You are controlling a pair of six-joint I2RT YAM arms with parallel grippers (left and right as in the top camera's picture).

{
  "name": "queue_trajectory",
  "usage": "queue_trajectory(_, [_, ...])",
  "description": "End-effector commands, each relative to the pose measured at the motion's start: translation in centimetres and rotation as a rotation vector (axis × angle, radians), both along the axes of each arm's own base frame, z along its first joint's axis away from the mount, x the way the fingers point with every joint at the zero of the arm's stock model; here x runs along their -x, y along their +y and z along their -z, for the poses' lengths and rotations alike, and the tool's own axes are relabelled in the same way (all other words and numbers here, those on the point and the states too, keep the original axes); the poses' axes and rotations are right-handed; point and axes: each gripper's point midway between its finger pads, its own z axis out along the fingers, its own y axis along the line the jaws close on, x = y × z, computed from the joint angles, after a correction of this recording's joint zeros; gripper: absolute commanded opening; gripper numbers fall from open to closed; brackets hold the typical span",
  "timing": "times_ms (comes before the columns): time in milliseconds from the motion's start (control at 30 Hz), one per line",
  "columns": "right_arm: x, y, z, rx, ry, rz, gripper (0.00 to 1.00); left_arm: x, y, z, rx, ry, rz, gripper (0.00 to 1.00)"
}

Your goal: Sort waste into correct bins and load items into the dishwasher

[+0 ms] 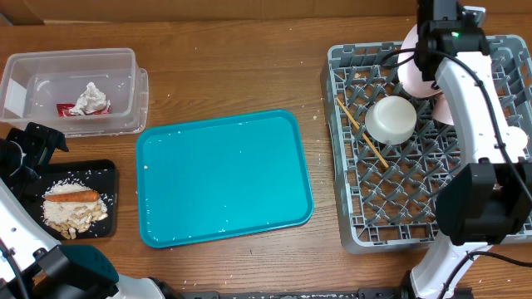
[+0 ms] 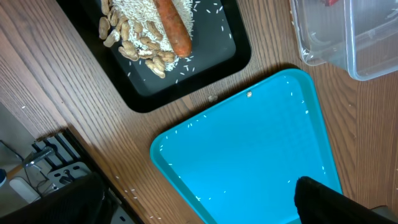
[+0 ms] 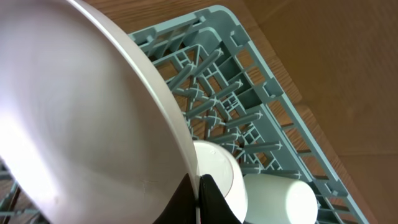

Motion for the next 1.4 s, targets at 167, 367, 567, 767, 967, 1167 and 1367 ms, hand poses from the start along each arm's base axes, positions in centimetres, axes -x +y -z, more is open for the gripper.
queue_trajectory(167, [0.2,2.2,0.4,0.000,0.034,-0.043,0.05,0.2,-0.2,-0.5,-0.006,-0.014,-0.006,1.00])
queue_trajectory(367, [0.6,3.7,0.3,-0.016,0.026,-0.041,0.59,0.2,-0.2,-0.5,-0.007,-0.014,-0.006,1.00])
queue_trajectory(567, [2.4,5.1,-2.2,-0.134,-0.046,-0.010,0.67,0.2,-0.2,-0.5,-0.007,-0.014,-0.006,1.00])
queue_trajectory(767, [5.3,7.1,-7.8,-0.322,-0.148,-0.035,0.75,0.2,-0.2,-0.5,-0.007,-0.014,-0.006,1.00])
queue_trajectory(967, [10.7,8.6,-14.3,-0.477,-0.294,-0.059,0.75,0.2,-0.2,-0.5,-0.007,-0.014,-0.006,1.00])
queue_trajectory(1167, [17.8,11.0,-16.7,-0.687,-0.321,-0.079,0.70,0.2,-0.2,-0.5,-0.007,-0.014,-0.006,1.00])
queue_trajectory(1367, [23.9,12.2,-15.0,-0.741,-0.251,-0.117,0.69,0.2,-0.2,-0.5,-0.007,-0.015,-0.006,1.00])
